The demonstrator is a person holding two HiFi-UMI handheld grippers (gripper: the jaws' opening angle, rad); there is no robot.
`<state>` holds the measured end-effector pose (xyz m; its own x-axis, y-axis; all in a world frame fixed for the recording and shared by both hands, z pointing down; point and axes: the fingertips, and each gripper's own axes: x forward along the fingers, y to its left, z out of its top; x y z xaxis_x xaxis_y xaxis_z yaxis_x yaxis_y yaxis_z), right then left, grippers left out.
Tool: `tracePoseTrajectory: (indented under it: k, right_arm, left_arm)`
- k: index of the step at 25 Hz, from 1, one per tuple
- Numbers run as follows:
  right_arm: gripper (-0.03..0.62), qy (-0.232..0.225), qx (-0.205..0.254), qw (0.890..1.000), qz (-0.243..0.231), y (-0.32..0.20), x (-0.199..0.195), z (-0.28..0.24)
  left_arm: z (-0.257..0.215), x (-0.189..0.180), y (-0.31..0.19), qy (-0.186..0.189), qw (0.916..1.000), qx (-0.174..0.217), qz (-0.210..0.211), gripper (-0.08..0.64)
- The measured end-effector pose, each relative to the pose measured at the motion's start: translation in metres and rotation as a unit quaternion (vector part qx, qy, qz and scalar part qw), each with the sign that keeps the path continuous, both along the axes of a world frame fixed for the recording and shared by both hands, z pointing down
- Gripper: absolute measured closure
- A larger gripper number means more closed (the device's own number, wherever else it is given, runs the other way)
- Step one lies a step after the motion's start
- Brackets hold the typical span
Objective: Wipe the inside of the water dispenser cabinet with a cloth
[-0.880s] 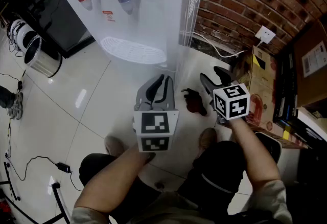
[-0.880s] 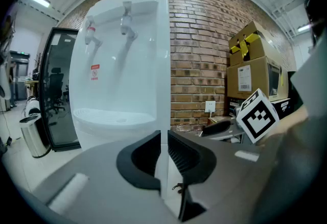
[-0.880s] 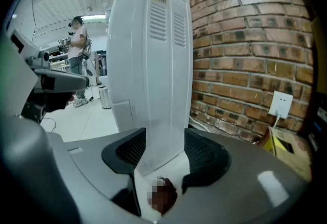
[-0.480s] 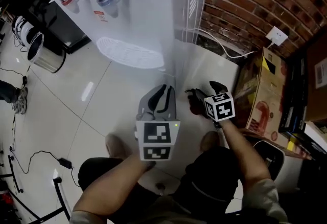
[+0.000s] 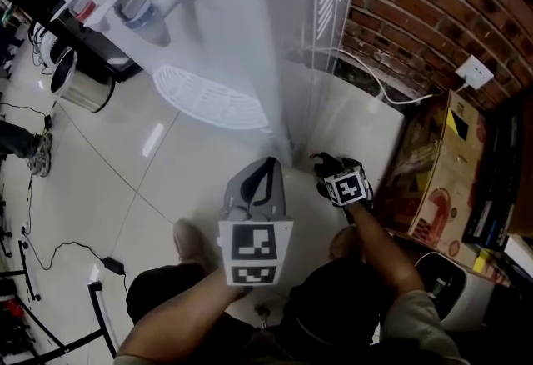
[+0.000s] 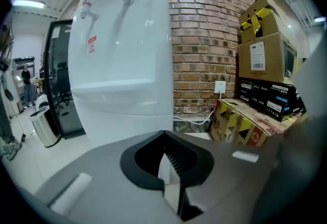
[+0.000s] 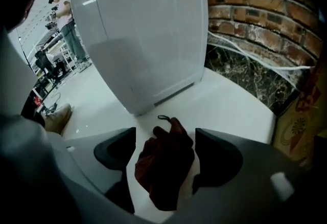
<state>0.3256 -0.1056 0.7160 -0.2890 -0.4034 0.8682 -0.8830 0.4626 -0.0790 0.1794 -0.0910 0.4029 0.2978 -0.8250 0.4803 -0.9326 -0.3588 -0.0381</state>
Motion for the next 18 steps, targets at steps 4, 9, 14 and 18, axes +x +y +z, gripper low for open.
tracePoseTrajectory:
  k: [4,9,14,18]
  right_arm:
    - [0.210,0.017,-0.072,0.997,-0.007,0.026,0.004,0.042]
    - [0.306,0.034,-0.101,0.994,-0.005,0.042,0.012,0.068]
    - [0.479,0.019,-0.100,0.995,-0.001,0.044,0.004,0.060]
    - [0.493,0.019,-0.043,0.999,0.003,0.031,0.009,0.021]
  left_arm:
    - [0.001,0.000,0.000,0.010,0.9999,-0.004,-0.001,0.558]
    - [-0.001,0.003,0.001,0.014,0.9998,-0.004,0.009,0.496]
    - [-0.005,-0.003,0.004,0.013,0.9999,-0.001,0.007,0.472]
    - [-0.008,-0.007,0.005,0.021,0.9997,-0.006,0.011,0.447]
